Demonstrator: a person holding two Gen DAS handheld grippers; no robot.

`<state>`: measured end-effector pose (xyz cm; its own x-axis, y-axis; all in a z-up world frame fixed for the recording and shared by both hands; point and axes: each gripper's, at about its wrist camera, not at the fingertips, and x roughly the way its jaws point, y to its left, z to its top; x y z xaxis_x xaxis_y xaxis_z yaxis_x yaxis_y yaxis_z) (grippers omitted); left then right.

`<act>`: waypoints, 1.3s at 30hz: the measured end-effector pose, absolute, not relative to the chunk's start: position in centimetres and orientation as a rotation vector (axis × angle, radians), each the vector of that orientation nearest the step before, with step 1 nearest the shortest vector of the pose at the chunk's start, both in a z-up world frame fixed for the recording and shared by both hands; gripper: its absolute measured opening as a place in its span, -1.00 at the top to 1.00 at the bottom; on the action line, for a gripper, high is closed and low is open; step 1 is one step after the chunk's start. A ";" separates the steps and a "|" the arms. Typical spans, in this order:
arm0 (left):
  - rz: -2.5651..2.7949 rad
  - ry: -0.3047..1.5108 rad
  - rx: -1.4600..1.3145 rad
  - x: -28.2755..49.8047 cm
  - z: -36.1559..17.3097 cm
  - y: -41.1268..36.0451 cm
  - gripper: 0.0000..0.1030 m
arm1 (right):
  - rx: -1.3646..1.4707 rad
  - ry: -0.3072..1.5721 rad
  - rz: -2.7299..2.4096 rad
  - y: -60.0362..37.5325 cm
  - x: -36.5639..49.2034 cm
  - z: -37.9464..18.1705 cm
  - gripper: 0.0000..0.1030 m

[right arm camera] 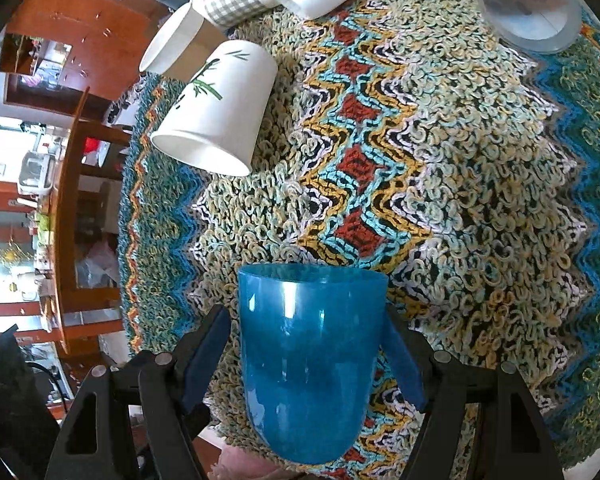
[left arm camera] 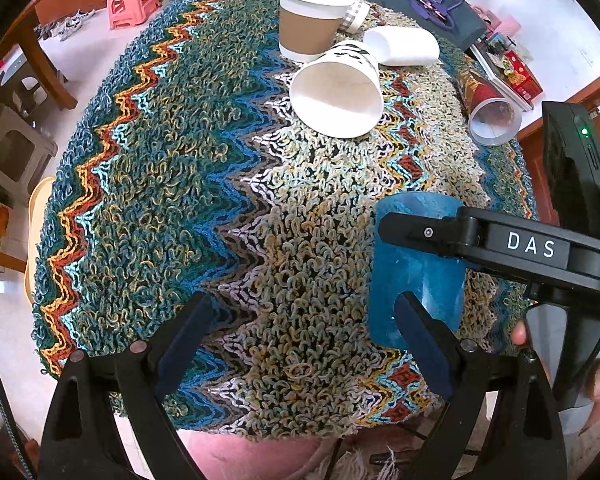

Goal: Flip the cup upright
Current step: 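Close the right gripper on the blue cup while the left gripper holds it, then open the left gripper while the right gripper rotates the blue cup opening-up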

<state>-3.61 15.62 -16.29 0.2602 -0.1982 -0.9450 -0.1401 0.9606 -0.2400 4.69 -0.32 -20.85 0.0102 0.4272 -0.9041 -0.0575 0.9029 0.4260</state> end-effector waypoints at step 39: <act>0.009 1.211 -0.181 -3.9 -13.8 13.1 -0.82 | 0.174 1.064 0.293 -7.0 2.6 -12.5 -0.35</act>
